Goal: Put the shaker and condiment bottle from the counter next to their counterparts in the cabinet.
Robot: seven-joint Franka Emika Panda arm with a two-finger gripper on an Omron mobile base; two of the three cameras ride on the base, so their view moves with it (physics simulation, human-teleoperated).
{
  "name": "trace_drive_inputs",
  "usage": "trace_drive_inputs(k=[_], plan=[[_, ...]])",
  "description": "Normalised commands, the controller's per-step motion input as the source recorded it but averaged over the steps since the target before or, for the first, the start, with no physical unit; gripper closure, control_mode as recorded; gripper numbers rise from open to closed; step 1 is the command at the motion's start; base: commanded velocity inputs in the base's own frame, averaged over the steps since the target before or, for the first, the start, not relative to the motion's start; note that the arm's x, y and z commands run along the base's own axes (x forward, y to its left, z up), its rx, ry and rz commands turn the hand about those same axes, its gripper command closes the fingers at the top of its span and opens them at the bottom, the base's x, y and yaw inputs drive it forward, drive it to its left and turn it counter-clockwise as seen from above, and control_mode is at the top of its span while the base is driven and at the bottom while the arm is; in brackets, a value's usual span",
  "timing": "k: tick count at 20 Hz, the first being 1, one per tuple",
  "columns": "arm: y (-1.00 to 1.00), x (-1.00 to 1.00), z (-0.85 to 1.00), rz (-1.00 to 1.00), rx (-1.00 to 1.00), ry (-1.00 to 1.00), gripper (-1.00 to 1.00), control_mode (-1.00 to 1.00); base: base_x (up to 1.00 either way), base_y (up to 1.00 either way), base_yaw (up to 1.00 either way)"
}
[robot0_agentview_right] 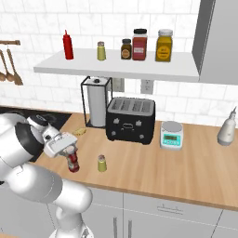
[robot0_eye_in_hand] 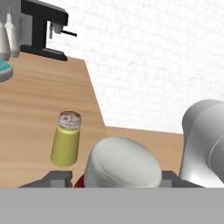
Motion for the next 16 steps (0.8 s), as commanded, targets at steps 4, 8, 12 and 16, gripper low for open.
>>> trace_drive_inputs(k=[4, 8, 12, 16], plan=[[0.06, 0.0, 0.49, 0.0, -0.02, 0.0, 1.0, -1.0, 0.0, 0.0, 0.0], [0.25, 0.0, 0.78, 0.06, -0.04, 0.0, 1.0, -1.0, 0.0, 0.0, 0.0], [0.34, 0.0, 0.85, 0.14, -0.04, 0.0, 1.0, -1.0, 0.0, 0.0, 0.0], [0.35, 0.0, 0.8, 0.2, -0.03, 0.0, 1.0, -1.0, 0.0, 0.0, 0.0]])
